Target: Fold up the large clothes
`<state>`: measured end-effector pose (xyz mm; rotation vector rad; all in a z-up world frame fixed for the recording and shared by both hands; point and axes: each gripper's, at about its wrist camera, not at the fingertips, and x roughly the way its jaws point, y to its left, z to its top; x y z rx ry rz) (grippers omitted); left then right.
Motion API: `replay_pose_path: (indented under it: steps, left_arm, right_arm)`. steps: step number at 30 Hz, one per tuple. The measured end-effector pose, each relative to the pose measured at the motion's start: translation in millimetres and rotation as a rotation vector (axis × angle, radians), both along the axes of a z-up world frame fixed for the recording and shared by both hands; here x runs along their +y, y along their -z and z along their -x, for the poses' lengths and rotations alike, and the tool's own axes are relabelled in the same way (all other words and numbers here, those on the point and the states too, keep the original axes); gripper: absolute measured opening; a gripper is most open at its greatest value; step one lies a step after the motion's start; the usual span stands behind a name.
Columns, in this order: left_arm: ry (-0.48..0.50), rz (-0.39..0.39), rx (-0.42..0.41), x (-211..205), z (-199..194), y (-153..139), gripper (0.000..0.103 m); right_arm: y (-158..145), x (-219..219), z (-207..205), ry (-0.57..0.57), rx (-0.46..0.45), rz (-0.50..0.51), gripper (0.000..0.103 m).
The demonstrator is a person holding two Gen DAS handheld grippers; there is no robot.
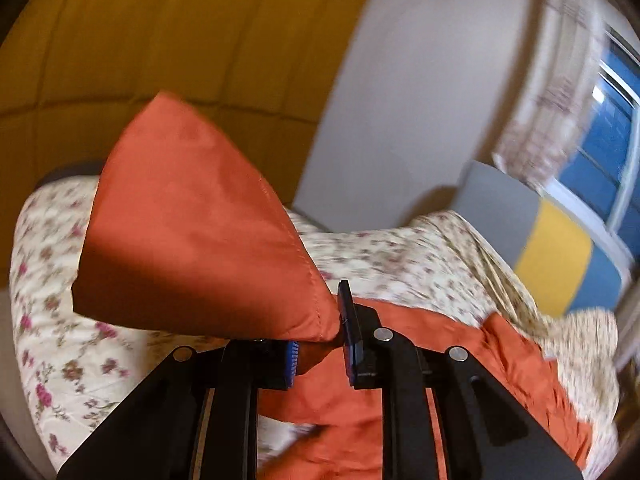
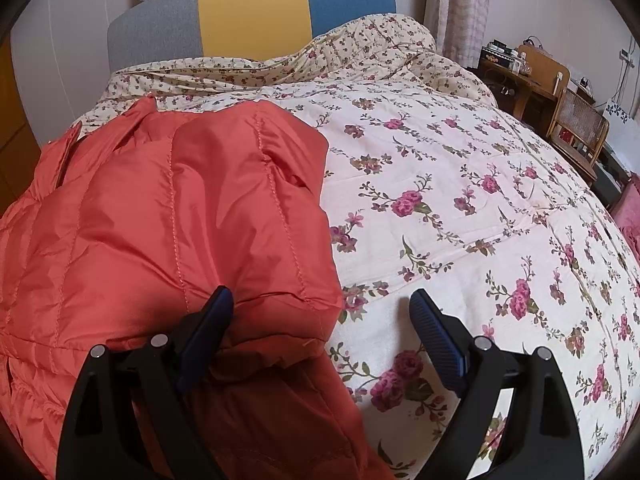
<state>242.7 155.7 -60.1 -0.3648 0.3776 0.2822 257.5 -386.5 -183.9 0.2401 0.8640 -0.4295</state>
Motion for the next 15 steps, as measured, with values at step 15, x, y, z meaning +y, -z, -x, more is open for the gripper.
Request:
replay_pose_path:
  steps: [15]
  left_arm:
    - [0.325,-0.269,-0.010,-165.3,-12.4,-6.2,0.018]
  right_arm:
    - [0.1,-0.4,-0.1,0.001,-0.006,-0.020,0.089]
